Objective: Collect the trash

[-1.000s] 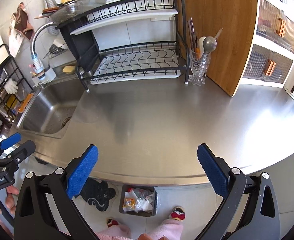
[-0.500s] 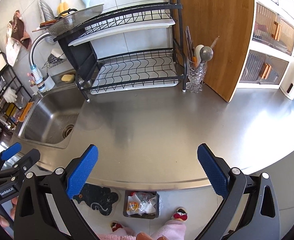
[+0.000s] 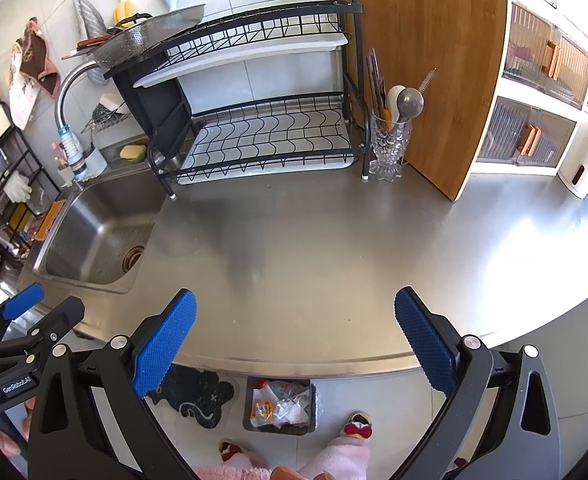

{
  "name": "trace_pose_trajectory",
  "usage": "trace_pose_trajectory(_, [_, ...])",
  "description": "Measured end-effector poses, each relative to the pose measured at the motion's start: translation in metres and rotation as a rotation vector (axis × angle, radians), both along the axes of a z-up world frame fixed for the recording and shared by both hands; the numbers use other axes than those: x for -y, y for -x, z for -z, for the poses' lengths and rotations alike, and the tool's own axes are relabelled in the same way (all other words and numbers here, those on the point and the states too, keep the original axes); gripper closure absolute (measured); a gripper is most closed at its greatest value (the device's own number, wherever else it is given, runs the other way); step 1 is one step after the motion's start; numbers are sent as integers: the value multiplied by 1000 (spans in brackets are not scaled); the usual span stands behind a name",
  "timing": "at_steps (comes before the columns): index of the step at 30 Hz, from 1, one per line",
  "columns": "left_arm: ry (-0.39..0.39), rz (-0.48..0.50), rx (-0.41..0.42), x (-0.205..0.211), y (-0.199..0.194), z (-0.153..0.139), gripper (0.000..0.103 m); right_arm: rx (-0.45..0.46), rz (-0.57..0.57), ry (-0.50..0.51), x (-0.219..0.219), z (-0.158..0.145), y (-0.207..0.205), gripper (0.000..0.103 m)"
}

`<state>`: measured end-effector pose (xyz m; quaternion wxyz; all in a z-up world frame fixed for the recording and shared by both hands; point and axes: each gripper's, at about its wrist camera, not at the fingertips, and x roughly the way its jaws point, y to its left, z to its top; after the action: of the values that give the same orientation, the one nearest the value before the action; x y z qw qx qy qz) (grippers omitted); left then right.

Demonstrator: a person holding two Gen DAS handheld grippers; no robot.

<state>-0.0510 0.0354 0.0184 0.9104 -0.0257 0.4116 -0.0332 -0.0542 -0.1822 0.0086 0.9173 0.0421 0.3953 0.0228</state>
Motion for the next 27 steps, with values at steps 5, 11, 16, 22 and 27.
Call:
trace_pose_trajectory(5, [-2,0,0,1,0,0,8,-2,1,5,1,0,0,3])
trace_pose_trajectory(11, [-6,5,-1,3,1,1,8,0,1,8,1,0,0,3])
trace_pose_trajectory(16, [-9,0,1,2,1,0,8,2,-3,11,0,-2,0,3])
trace_pose_trajectory(22, [-12,-6,5,1,2,0,8,1,-4,16,-1,-2,-1,3])
trace_pose_trajectory(27, [-15,-7,2,-1,2,0,8,-2,-6,20,-2,-2,-1,3])
